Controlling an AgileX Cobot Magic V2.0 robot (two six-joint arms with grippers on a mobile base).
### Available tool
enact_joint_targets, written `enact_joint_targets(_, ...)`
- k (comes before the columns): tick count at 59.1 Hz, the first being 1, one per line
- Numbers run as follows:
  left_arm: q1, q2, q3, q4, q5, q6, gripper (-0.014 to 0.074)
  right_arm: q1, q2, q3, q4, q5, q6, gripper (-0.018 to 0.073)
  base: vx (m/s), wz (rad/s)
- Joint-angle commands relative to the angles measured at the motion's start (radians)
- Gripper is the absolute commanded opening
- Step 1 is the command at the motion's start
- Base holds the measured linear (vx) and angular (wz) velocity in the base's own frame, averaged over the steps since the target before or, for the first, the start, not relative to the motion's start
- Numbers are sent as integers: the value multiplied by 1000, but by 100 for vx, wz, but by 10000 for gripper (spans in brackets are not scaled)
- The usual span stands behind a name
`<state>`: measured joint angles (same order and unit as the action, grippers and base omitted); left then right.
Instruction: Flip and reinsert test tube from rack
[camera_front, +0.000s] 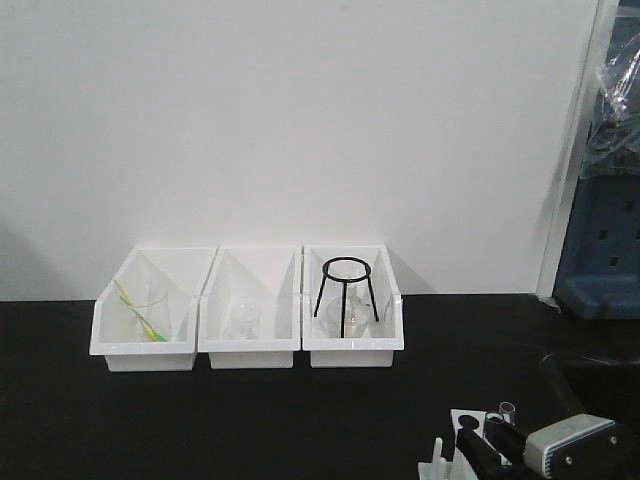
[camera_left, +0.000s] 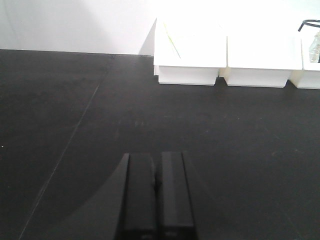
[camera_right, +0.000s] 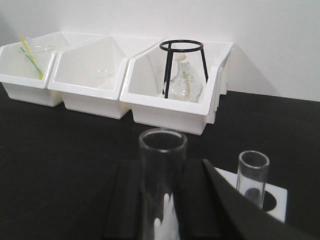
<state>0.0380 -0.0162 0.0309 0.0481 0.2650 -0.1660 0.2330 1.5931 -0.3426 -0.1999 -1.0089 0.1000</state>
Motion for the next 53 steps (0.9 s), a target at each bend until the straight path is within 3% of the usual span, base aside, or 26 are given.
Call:
enact_joint_targets(1, -3, -10, 2, -5, -85, 0, -6, -3, -25, -21, 0, -105, -6, 268, 0, 0)
enact_joint_targets(14, -3, -10, 2, -5, -85, 0, -6, -3, -28, -21, 4, -184, -6, 447, 0, 0)
enact_joint_targets(30, -3, -10, 2, -5, -85, 0, -6, -3, -163, -29, 2, -204, -6, 463, 0, 0)
enact_joint_targets(35, -3, -10, 2, -5, -85, 0, -6, -3, -253, -52, 7, -153, -2, 463, 0, 0)
enact_joint_targets(43, -3, -10, 2, -5, -85, 0, -6, -3, -415, -146, -3, 126, 5, 452, 0, 0)
enact_joint_targets(49, -3, -10, 2, -5, -85, 0, -6, -3, -528, -238, -2, 449, 39, 405, 0, 0)
enact_joint_targets(53, -3, -10, 2, -5, -85, 0, -6, -3, -598, -311, -1, 699, 75, 323, 0, 0)
